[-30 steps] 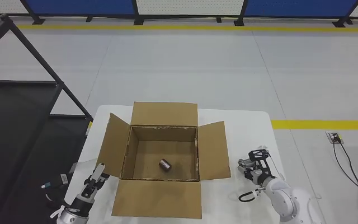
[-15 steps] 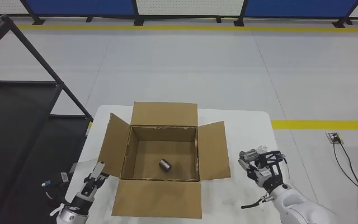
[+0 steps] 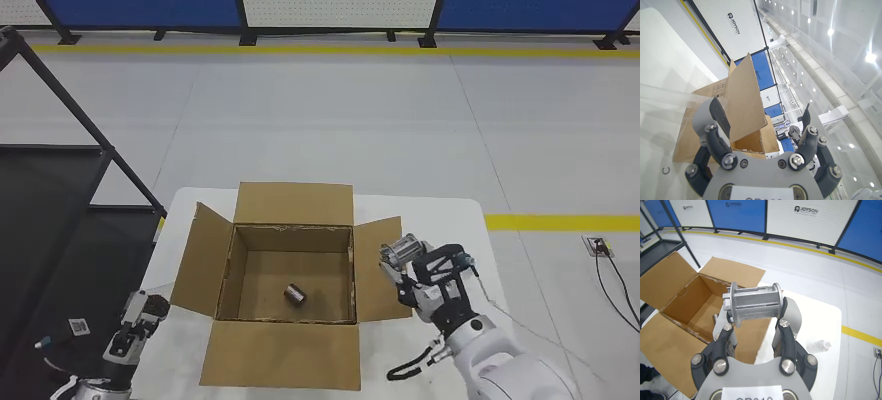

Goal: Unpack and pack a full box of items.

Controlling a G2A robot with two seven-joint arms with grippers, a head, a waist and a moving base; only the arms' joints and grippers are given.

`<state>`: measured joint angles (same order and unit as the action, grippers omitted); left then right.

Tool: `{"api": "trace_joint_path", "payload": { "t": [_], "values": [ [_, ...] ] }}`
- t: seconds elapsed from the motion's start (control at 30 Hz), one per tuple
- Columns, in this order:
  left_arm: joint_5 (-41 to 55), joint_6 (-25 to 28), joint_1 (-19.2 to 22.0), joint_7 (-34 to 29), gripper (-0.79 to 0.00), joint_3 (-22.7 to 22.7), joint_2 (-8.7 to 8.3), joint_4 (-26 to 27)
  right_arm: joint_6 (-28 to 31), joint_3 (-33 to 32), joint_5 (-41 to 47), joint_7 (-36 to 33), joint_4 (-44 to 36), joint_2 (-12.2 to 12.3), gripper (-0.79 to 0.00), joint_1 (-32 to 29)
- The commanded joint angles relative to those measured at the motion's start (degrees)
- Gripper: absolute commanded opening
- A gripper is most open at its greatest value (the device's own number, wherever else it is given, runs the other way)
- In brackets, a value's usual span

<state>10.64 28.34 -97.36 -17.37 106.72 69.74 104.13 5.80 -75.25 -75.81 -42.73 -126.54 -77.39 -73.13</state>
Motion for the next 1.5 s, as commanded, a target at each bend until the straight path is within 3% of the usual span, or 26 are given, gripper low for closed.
{"api": "trace_joint_path", "payload": {
  "t": [0.0,0.2,0.33,0.57,0.87,1.1,1.27,1.3,1.33,1.47],
  "values": [
    [1.1,0.5,-0.6,-0.3,0.0,1.1,-0.05,-0.3,0.0,6.0,0.1,-5.0,4.9,-0.6,-0.785,7.6],
    [3.5,1.9,-2.0,-1.4,0.0,3.2,-0.11,-0.5,-2.8,20.3,5.6,-14.0,24.0,-4.1,-0.785,28.7],
    [4.9,2.9,-3.0,-2.1,0.0,4.2,-0.11,-0.7,-3.5,29.1,12.0,-16.2,39.3,-7.6,-0.785,41.0],
    [7.7,3.8,-4.1,-3.3,0.0,6.7,-0.19,-1.8,-4.7,42.2,20.7,-14.8,63.4,-15.5,-0.785,54.6],
    [9.1,3.8,-4.2,-5.1,0.0,7.8,-0.25,-2.3,-3.5,50.5,26.5,-7.7,87.5,-25.2,-0.785,60.0],
    [9.4,3.9,-3.9,-6.3,0.0,8.1,-0.29,-2.4,-5.3,53.2,27.2,-3.8,99.3,-31.3,-0.785,60.6],
    [9.5,3.8,-3.7,-6.6,0.0,8.3,-0.29,-2.5,-4.8,53.2,28.5,-1.3,105.6,-34.3,-0.785,61.2],
    [9.6,3.8,-3.7,-6.6,0.0,8.4,-0.29,-2.6,-4.5,53.1,28.7,-1.1,106.7,-34.8,-0.739,61.3],
    [9.7,3.7,-3.7,-6.7,0.0,8.4,-0.28,-2.7,-4.1,53.0,28.9,-0.8,107.7,-35.2,-0.628,61.4],
    [9.8,3.7,-3.6,-6.7,0.0,8.5,-0.27,-2.7,-3.1,52.6,29.4,0.1,110.9,-36.6,-0.529,62.1]
  ]
}}
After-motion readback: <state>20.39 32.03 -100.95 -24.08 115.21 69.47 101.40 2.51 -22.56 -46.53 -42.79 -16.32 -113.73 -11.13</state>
